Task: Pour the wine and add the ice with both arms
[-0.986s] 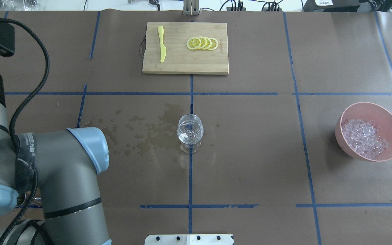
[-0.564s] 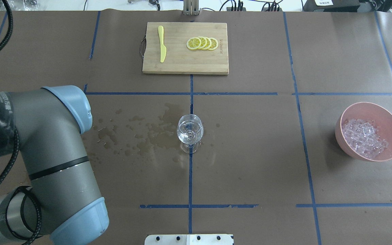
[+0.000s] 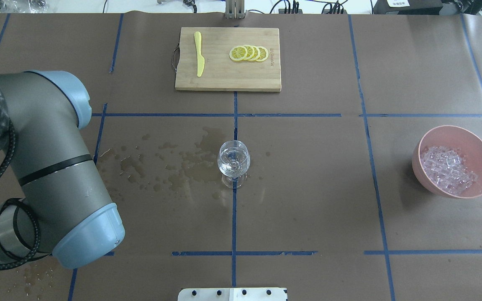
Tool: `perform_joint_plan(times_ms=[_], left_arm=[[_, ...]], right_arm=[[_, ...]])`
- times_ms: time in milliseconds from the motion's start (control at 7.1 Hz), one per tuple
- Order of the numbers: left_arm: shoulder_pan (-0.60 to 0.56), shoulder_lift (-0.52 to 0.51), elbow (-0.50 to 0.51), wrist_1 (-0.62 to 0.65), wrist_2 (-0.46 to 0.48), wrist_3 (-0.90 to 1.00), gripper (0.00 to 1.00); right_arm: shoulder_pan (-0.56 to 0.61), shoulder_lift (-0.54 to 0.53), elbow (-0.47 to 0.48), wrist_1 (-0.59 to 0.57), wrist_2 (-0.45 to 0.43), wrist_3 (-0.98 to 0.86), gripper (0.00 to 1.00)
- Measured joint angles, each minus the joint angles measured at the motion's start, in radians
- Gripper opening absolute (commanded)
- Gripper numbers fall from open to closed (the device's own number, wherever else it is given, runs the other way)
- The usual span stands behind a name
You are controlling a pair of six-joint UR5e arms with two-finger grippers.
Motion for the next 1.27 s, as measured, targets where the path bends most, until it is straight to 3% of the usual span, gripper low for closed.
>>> perform_joint_plan(times_ms=[423,704,986,1268], left_arm=[[-0.067,0.001,0.092,0.181,-0.116,-0.043,1.00],[-0.173,0.010,0.173,0.419,-0.312,-0.303,1.00],[-0.367,0.098,0.202,0.718,-0.670,-0.730,1.00],[-0.544,0.144,0.248,0.853,-1.040,-0.902,1.00]], right_arm=[[0.000,0.000,-0.024,0.000,0.000,-0.002,1.00],[0.000,0.000,-0.048,0.000,0.002,-0.002,1.00],[0.000,0.000,-0.059,0.001,0.009,-0.001,1.00],[0.000,0.002,-0.058,0.003,0.029,0.000,1.00]])
